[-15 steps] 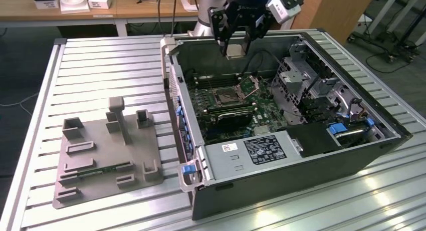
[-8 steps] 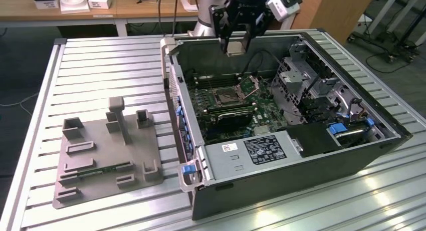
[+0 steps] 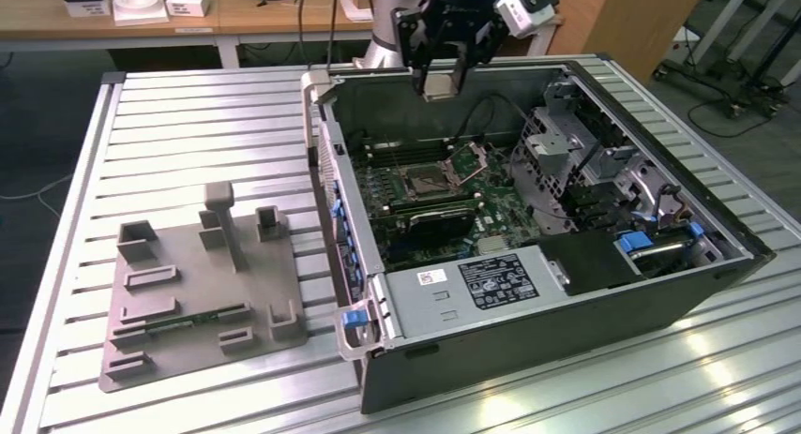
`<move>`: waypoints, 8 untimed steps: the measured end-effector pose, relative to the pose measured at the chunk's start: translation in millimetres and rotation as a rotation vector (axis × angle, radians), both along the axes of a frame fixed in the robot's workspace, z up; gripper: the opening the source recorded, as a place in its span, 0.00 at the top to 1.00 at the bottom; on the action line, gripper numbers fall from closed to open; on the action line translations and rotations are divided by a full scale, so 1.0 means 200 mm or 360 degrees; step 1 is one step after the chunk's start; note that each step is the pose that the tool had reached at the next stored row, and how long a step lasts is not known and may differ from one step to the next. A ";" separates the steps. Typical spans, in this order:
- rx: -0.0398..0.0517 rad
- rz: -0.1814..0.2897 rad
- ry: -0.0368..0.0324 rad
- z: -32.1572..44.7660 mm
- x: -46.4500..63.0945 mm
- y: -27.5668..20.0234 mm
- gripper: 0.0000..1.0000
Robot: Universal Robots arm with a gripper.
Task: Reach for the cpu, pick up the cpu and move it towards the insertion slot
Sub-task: 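Pick up the cpu and move it towards the insertion slot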
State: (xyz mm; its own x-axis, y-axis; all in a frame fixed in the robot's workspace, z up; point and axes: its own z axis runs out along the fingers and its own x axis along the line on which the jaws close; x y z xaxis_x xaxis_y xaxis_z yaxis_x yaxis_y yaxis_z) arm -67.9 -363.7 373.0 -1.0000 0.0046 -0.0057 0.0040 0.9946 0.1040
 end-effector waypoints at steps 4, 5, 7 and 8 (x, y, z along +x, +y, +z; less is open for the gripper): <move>0.0005 0.0000 -0.0001 -0.013 0.01 0.039 0.45; 0.0006 0.0000 -0.0001 -0.015 0.01 0.049 0.45; 0.0008 0.0000 -0.0001 -0.020 0.03 0.072 0.45; 0.0009 0.0000 -0.0001 -0.023 0.03 0.084 0.45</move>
